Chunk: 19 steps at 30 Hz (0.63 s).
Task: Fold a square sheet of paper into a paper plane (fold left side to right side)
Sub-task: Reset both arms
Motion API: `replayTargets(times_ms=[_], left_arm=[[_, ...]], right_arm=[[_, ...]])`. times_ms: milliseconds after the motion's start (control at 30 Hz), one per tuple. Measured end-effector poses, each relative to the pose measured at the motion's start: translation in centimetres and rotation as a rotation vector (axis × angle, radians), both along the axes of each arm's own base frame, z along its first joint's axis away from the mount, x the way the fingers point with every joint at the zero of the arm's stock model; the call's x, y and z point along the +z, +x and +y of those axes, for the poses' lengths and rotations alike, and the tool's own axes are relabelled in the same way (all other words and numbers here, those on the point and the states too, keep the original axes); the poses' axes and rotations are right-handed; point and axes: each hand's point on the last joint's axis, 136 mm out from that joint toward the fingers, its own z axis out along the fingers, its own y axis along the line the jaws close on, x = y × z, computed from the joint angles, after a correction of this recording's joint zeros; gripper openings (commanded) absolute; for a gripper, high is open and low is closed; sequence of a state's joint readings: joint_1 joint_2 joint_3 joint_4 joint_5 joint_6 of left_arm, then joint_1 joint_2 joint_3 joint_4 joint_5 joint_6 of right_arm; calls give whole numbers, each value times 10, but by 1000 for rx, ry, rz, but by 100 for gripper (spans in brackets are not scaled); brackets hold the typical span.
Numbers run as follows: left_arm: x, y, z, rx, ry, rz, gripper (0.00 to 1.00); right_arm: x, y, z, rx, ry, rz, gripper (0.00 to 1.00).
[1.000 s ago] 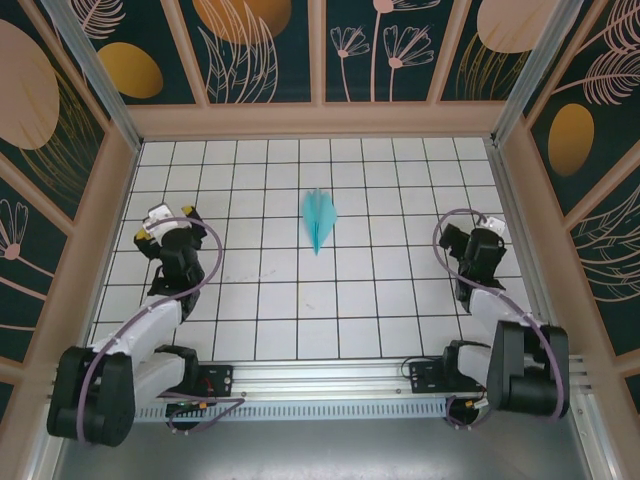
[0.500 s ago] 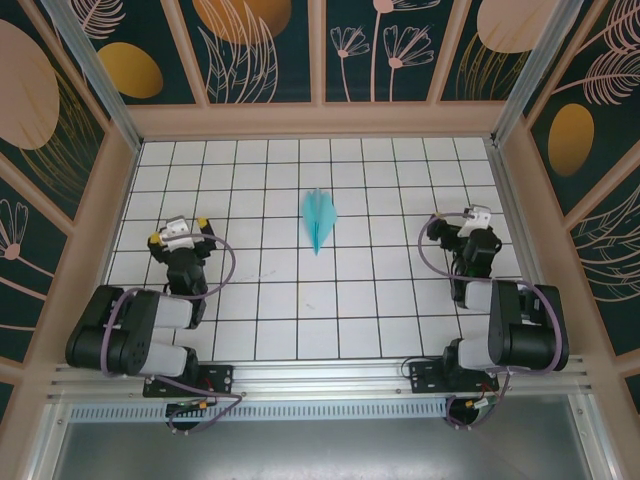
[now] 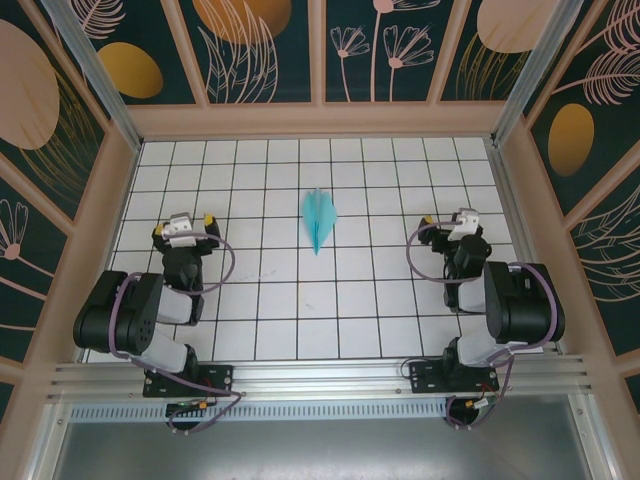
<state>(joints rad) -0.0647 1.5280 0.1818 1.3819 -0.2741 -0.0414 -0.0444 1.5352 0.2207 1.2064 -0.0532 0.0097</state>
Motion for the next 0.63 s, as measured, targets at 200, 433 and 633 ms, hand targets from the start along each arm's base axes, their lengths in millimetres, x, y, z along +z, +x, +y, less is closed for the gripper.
replayTargets(times_ms=[200, 433, 633], left_arm=[[-1, 6, 9, 17, -23, 11, 98], [-5, 6, 6, 3, -30, 28, 98], [-5, 6, 6, 3, -31, 28, 99]], right_arm=[[0, 0, -1, -12, -4, -1, 99], [0, 0, -1, -17, -6, -1, 99], [0, 0, -1, -17, -6, -1, 99]])
